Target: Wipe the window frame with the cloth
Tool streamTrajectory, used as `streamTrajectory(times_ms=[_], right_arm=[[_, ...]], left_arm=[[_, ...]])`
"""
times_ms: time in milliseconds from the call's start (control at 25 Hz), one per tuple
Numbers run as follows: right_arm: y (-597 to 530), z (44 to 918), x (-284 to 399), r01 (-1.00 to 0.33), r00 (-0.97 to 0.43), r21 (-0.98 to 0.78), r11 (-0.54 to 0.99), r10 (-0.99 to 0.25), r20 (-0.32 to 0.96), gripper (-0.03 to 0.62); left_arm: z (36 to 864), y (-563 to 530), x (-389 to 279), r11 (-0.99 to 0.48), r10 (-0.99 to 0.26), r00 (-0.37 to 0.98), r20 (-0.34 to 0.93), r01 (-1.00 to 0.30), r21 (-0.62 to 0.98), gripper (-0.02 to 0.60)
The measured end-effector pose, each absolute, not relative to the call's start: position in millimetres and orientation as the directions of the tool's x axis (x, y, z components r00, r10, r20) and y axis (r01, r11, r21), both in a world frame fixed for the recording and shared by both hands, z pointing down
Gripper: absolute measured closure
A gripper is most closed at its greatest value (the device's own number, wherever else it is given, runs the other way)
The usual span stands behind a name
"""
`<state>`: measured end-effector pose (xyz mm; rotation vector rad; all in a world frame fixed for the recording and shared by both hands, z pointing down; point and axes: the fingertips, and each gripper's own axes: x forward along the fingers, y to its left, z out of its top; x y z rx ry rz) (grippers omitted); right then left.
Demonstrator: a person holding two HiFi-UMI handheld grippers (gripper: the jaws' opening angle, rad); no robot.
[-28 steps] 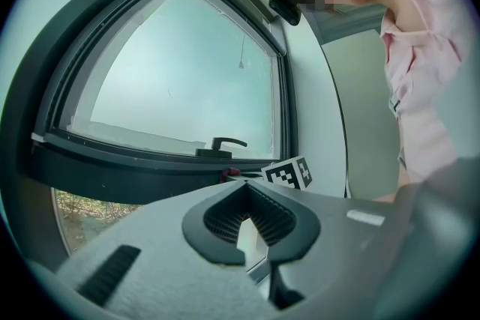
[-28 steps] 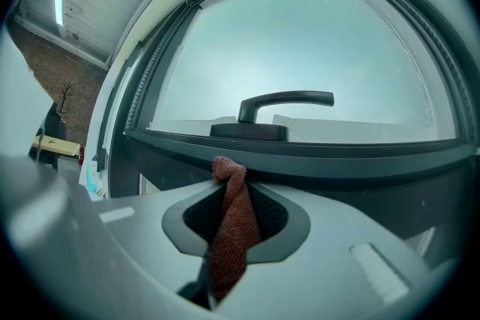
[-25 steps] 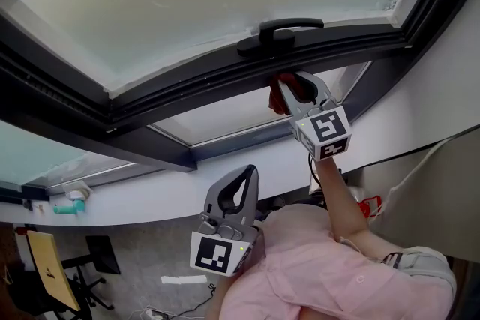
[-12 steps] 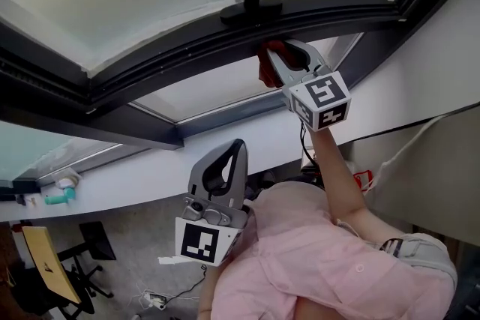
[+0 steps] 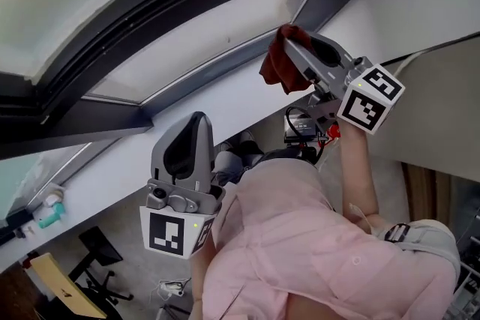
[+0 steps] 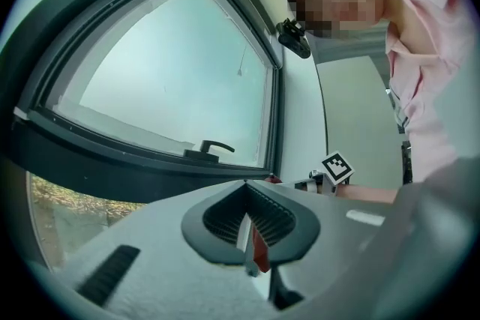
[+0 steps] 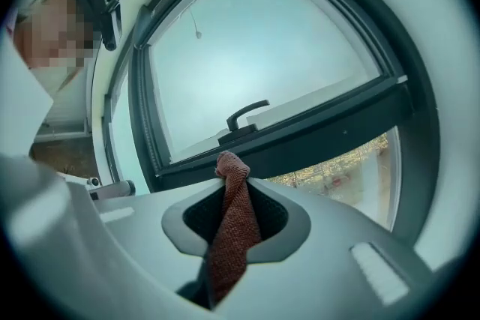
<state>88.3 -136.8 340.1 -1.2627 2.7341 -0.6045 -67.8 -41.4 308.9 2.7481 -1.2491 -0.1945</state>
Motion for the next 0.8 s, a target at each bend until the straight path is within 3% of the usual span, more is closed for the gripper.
streamTrajectory(times_ms=[320, 800], right_arm=[[-86, 316, 107, -0.702, -0.546, -0.559, 0.440, -0.837, 0.026, 0.537], [-63, 324, 100, -0.761, -0.462, -0.539, 0.361, -0.885, 0.058, 0.539]], left_arm=[[309, -23, -76, -0.757, -0.636, 0.770, -0.057, -0.607, 0.241, 0.584], [328, -14, -99, -0.786, -0.584, 0.811, -0.033, -0.555, 0.274, 0.584]])
